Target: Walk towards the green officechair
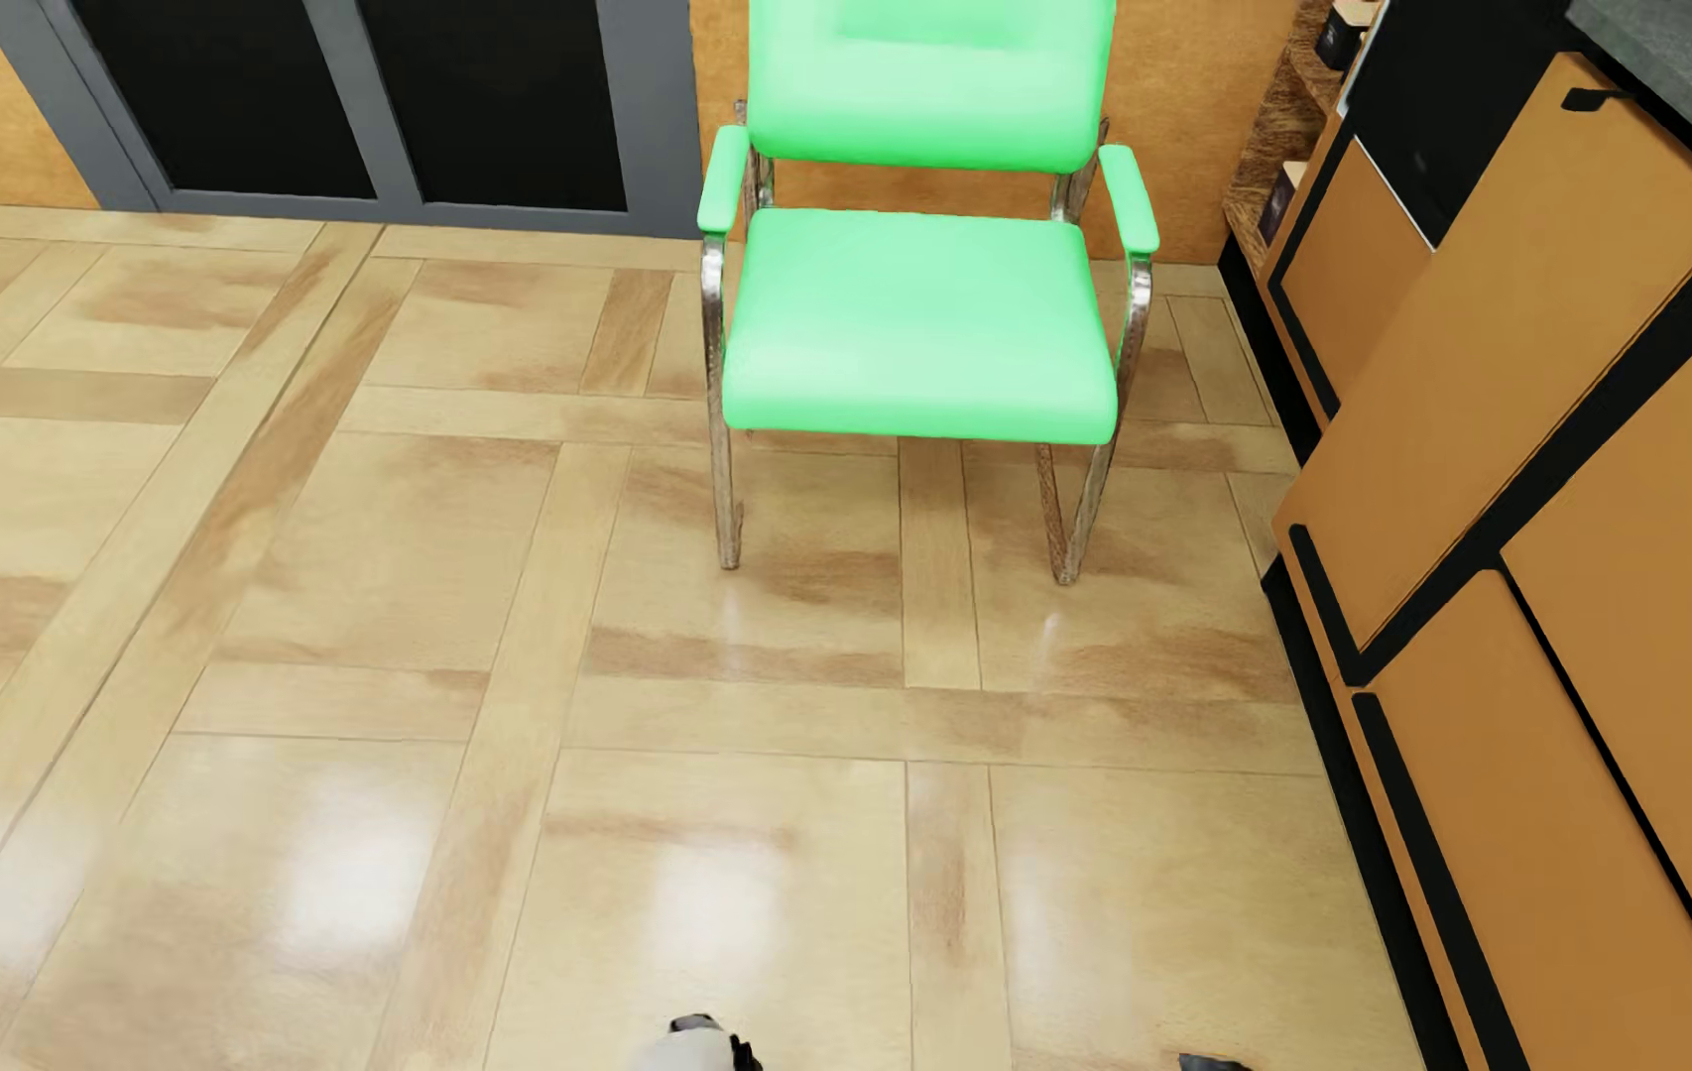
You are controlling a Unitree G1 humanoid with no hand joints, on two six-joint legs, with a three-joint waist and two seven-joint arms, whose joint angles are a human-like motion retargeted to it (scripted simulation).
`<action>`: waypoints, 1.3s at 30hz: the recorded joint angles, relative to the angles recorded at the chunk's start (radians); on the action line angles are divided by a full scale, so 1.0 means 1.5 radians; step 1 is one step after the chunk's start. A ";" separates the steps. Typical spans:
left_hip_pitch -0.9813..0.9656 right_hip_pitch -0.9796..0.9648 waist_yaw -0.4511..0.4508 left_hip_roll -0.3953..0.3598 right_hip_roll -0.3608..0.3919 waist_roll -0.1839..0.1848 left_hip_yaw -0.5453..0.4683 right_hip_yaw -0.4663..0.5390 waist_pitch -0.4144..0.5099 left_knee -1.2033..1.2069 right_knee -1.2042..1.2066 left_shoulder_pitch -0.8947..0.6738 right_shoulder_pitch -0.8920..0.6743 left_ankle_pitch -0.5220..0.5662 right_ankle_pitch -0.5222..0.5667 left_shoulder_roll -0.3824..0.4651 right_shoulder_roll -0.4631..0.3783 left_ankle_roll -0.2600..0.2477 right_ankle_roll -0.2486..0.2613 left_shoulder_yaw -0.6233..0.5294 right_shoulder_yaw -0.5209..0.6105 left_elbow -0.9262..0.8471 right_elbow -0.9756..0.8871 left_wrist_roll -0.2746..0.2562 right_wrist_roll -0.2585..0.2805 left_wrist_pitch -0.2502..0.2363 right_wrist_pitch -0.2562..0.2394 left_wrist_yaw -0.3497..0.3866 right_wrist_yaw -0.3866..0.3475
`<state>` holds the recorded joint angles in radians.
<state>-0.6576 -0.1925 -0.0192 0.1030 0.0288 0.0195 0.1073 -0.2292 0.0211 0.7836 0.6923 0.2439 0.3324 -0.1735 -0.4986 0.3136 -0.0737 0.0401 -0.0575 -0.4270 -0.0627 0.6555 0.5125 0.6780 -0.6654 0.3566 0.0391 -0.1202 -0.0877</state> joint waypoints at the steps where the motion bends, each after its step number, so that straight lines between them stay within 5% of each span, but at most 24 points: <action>1: -0.008 0.043 0.008 -0.010 -0.003 -0.003 -0.004 -0.002 -0.008 -0.177 0.026 0.067 -0.025 0.026 -0.060 0.008 -0.024 -0.020 0.006 0.024 0.041 -0.040 -0.046 0.017 0.028 -0.011 -0.037 -0.011 0.015; 2: -0.007 0.080 0.013 0.003 -0.005 -0.002 0.006 0.009 -0.015 -0.306 0.072 0.149 -0.050 0.034 -0.109 -0.002 -0.055 -0.035 0.014 0.079 0.088 -0.096 -0.098 0.012 0.058 -0.024 -0.065 -0.009 0.032; 3: -0.033 0.106 0.018 0.014 -0.021 -0.002 0.020 0.026 -0.017 -0.284 0.139 0.217 -0.072 0.143 -0.144 -0.037 -0.094 0.032 0.023 0.138 0.122 -0.144 -0.162 -0.016 0.086 -0.033 -0.084 -0.005 0.044; 4: -0.069 0.112 0.021 0.024 -0.046 -0.008 0.034 0.044 -0.012 -0.156 0.244 0.236 -0.082 0.254 -0.119 -0.069 -0.121 0.044 0.023 0.168 0.124 -0.151 -0.223 -0.038 0.108 -0.028 -0.095 0.002 0.032; 5: -0.101 0.100 0.023 0.018 -0.067 -0.021 0.035 0.053 -0.004 -0.021 0.354 0.194 -0.070 0.193 -0.002 -0.073 -0.110 0.040 0.024 0.155 0.090 -0.104 -0.255 -0.015 0.123 0.001 -0.097 0.013 -0.022; 6: -0.105 0.078 0.022 0.003 -0.096 -0.035 0.026 0.033 0.003 0.062 0.450 0.108 -0.053 0.128 0.135 -0.060 -0.061 0.027 0.068 0.108 0.046 -0.023 -0.245 0.051 0.131 0.039 -0.083 0.007 -0.114; 7: -0.089 0.040 0.017 -0.014 -0.136 -0.047 0.018 0.012 0.009 0.087 0.523 0.021 -0.050 0.088 0.218 -0.060 -0.013 0.019 0.072 0.073 0.022 0.045 -0.201 0.115 0.129 0.055 -0.054 -0.008 -0.201; 8: -0.059 -0.011 0.010 -0.029 -0.152 -0.057 0.012 0.004 0.011 0.071 0.567 -0.060 -0.072 0.070 0.194 -0.080 0.000 0.009 0.064 0.087 0.033 0.064 -0.137 0.128 0.124 0.057 -0.025 -0.001 -0.223; 9: -0.025 -0.072 0.006 -0.041 -0.157 -0.065 0.007 0.006 0.011 0.035 0.577 -0.117 -0.097 0.067 0.158 -0.112 -0.019 -0.001 0.047 0.145 0.072 0.035 -0.069 0.083 0.099 0.038 -0.010 0.048 -0.169; 11: 0.050 -0.157 0.001 -0.052 -0.217 -0.073 0.001 -0.018 0.009 -0.059 0.488 -0.188 -0.126 0.075 0.065 -0.150 -0.073 -0.021 -0.008 0.211 0.154 -0.039 0.045 -0.051 0.001 -0.070 0.013 0.161 -0.014; 12: 0.084 -0.192 -0.004 -0.052 -0.206 -0.074 -0.001 0.011 0.007 -0.103 0.397 -0.220 -0.138 0.078 0.053 -0.138 -0.081 -0.030 -0.005 0.187 0.165 -0.073 0.083 -0.070 -0.021 -0.109 0.035 0.187 0.036; 15: 0.146 -0.166 -0.025 -0.042 -0.103 -0.065 -0.029 0.242 -0.002 -0.188 -0.006 -0.314 -0.141 0.072 0.133 -0.069 -0.099 -0.056 0.151 0.101 0.156 -0.202 0.108 -0.027 -0.029 -0.158 0.070 0.190 0.080; 17: 0.143 -0.148 -0.031 -0.051 -0.119 -0.063 -0.059 0.196 -0.004 -0.207 -0.032 -0.369 -0.113 0.077 0.108 -0.053 -0.097 -0.070 0.120 0.078 0.108 -0.250 0.096 -0.058 -0.020 -0.178 0.084 0.187 0.047; 20: 0.115 -0.131 -0.039 -0.036 -0.101 -0.043 -0.104 0.141 -0.002 -0.221 -0.103 -0.367 -0.102 0.101 0.130 -0.027 -0.042 -0.102 0.087 0.078 0.041 -0.252 0.129 -0.100 0.032 -0.137 0.122 0.177 -0.001; 23: 0.097 -0.107 -0.035 -0.006 -0.091 -0.015 -0.083 0.095 -0.002 -0.216 -0.173 -0.333 -0.095 0.067 0.146 -0.016 -0.028 -0.135 0.085 0.030 0.058 -0.161 0.142 -0.042 0.012 -0.055 0.117 0.138 0.032; 26: 0.110 -0.102 -0.028 0.057 -0.072 0.003 0.010 0.100 -0.005 -0.080 -0.196 -0.250 -0.102 0.007 0.145 -0.023 -0.029 -0.079 0.101 -0.017 0.068 -0.029 0.141 0.015 0.001 0.006 0.113 0.049 0.048; 31: 0.258 -0.092 -0.019 0.068 -0.048 0.016 0.097 0.147 -0.019 -0.263 -0.211 -0.083 -0.093 -0.039 0.140 -0.102 -0.015 -0.076 0.096 0.052 -0.001 0.143 0.122 -0.100 0.037 0.054 0.090 0.057 -0.004; 35: 0.278 -0.075 -0.011 0.061 -0.051 0.010 0.095 0.143 -0.022 -0.286 -0.214 -0.054 -0.084 -0.035 0.144 -0.118 0.022 -0.077 0.084 0.012 -0.061 0.202 0.164 -0.109 0.047 0.049 0.106 0.001 -0.004; 37: 0.278 -0.066 -0.005 0.063 -0.051 0.008 0.090 0.137 -0.022 -0.275 -0.216 -0.054 -0.086 -0.041 0.144 -0.111 0.028 -0.078 0.080 0.032 -0.054 0.181 0.195 -0.121 0.024 0.038 0.115 0.027 0.019; 39: 0.284 -0.055 0.002 0.063 -0.051 0.005 0.084 0.130 -0.023 -0.276 -0.220 -0.067 -0.096 -0.042 0.143 -0.102 0.032 -0.078 0.078 0.021 -0.036 0.154 0.219 -0.093 -0.005 0.022 0.131 0.067 0.046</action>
<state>-0.2309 -0.2757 -0.0164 0.1976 -0.0477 0.0277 0.2339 -0.0336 -0.0128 0.3699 0.3618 0.1432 0.1884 -0.2367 -0.2836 0.1608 -0.0259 -0.0773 0.0590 -0.3959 -0.1167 0.8866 0.8405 0.5389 -0.6733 0.3890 0.2352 -0.0195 -0.0185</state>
